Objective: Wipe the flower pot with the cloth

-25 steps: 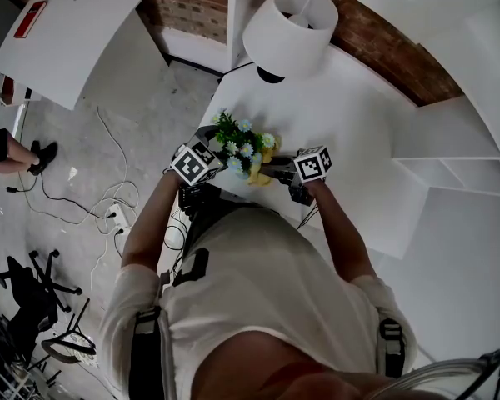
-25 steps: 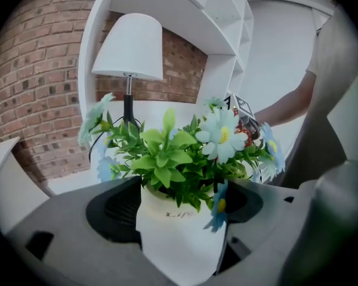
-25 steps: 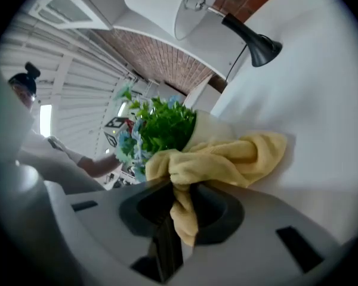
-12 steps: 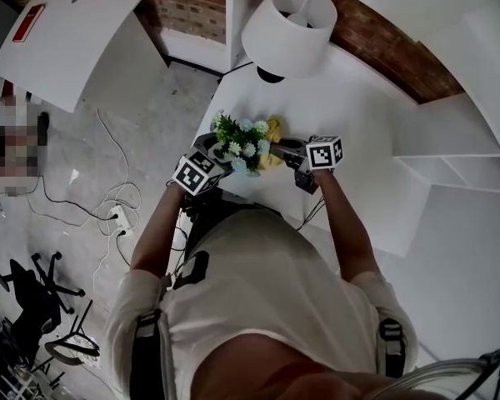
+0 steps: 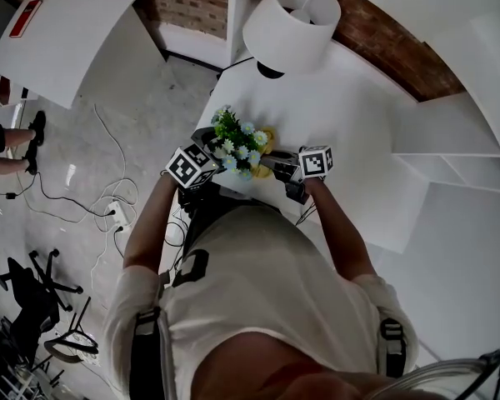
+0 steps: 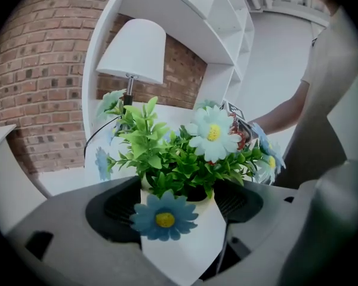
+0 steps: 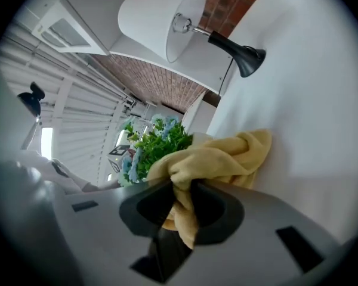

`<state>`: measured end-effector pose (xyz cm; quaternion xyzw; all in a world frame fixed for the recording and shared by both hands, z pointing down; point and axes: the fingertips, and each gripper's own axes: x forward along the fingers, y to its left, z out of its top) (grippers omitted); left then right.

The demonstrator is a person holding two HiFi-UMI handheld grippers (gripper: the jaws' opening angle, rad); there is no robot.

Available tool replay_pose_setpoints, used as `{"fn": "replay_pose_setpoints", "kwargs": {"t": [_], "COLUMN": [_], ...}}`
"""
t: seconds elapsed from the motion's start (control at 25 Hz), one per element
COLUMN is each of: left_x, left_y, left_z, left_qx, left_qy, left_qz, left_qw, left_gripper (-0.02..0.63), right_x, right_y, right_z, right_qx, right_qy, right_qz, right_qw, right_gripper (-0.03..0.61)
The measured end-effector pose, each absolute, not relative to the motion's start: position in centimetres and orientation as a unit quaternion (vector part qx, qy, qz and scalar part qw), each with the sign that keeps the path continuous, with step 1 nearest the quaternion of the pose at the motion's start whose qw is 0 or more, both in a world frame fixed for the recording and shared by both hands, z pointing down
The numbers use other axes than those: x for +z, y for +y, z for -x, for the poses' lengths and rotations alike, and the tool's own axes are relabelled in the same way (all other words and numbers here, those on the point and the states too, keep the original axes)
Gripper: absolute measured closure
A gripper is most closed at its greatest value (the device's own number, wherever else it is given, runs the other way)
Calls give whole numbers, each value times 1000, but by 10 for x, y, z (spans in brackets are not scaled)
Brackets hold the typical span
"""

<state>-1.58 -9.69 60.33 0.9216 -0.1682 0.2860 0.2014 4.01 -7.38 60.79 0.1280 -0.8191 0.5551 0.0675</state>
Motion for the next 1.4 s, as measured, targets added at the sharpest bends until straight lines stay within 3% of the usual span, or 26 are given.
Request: {"fn": "replay_pose_setpoints", "kwargs": {"t": [0.2,0.4,0.68,0.84,1.4], "left_x": [603,596,592,596,596], "left_y": [-96,-101,-91,-92,-86], "left_z": [14,23,21,13,20], "left_qx": [291,281,229,229,237], "left_qy": [-157,-191,-208,-201,-157], "left_qz": [-922,-917,-913,-913,-922], "left_qw": [203,208,264,272,264], "left_gripper": [247,247,247,247,247], "right_x": [623,648,585,598,612], "right_y": [-55,-46,-110,-112,-59], "right_z": [-38,-50,-77,-55,-36], "right_qx": [578,558,549,561,653], "right_qy": [-801,-796,-811,-802,-733], "right_qz": [-125,-163,-203,-204,-181], "right_qw": [96,171,-2,18,-53], "right_gripper": [491,491,491,491,492]}}
